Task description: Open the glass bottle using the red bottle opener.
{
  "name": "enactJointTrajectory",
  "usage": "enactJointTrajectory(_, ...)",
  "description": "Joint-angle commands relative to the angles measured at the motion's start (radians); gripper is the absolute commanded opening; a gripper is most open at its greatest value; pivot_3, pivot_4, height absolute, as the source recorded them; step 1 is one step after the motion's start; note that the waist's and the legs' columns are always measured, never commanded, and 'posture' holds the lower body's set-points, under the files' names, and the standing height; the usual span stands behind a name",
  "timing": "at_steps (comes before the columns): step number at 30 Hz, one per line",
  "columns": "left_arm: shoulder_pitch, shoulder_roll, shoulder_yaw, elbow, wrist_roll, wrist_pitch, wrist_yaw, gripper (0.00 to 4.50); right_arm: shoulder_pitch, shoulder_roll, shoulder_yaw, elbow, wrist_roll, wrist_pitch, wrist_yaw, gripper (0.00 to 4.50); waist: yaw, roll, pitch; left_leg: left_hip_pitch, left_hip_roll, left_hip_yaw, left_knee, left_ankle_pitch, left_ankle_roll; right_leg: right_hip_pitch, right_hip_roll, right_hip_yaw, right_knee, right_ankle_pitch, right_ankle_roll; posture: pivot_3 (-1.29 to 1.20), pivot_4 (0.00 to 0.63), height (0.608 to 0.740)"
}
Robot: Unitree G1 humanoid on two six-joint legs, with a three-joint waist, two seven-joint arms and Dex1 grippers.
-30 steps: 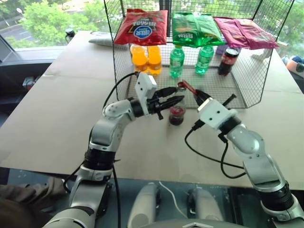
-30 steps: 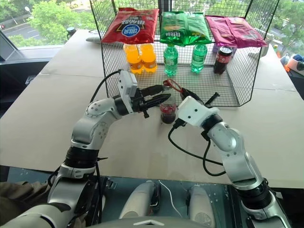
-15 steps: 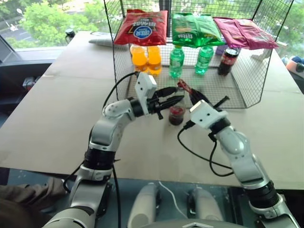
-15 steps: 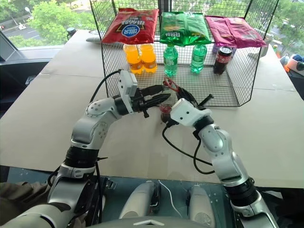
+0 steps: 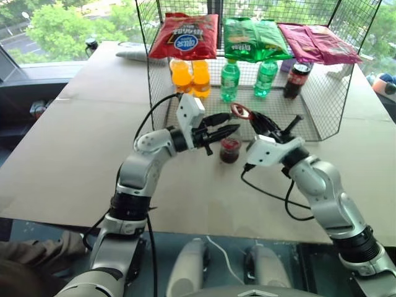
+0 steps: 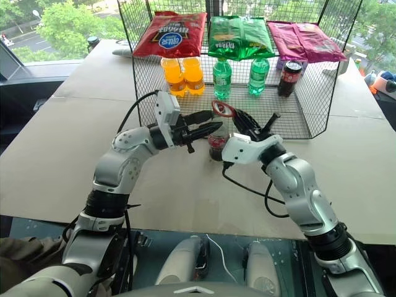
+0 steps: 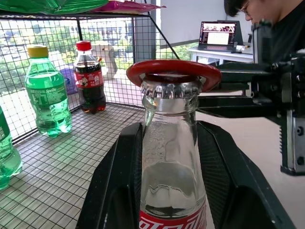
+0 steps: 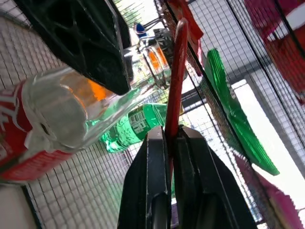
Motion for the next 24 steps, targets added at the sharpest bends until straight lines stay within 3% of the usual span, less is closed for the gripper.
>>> enactJointTrajectory(1, 0.000, -0.006, -0.015, -0.012, 0.007, -0.013, 0.007, 1.17, -0.027, -0.059, 0.001, -0.034, -0.018, -0.002, 0.115, 0.00, 0.000, 0.000, 0.000, 0.000, 0.000, 0.000, 0.000, 0.000, 0.000, 0.000, 0.000, 0.000, 0.000, 0.000, 0.000, 0.00, 0.150, 0.740)
enactJointTrajectory(11, 0.008, -0.007, -0.023, 0.028, 0.021, -0.046, -0.008, 1.17, -0.152, -0.224, -0.032, -0.040, 0.037, -0.092, 0.295, 0.00, 0.007, 0.000, 0.000, 0.000, -0.001, 0.000, 0.000, 0.000, 0.000, 0.000, -0.002, 0.000, 0.000, 0.000, 0.000, 0.00, 0.150, 0.740)
enactJointTrajectory(24, 0.010, -0.001, -0.031, 0.023, 0.021, -0.046, -0.013, 1.17, -0.231, -0.311, -0.048, 0.016, 0.089, -0.181, 0.366, 0.00, 0.028, 0.000, 0.000, 0.000, -0.001, 0.000, 0.000, 0.000, 0.000, 0.001, -0.003, -0.001, -0.001, 0.001, -0.001, 0.00, 0.150, 0.740)
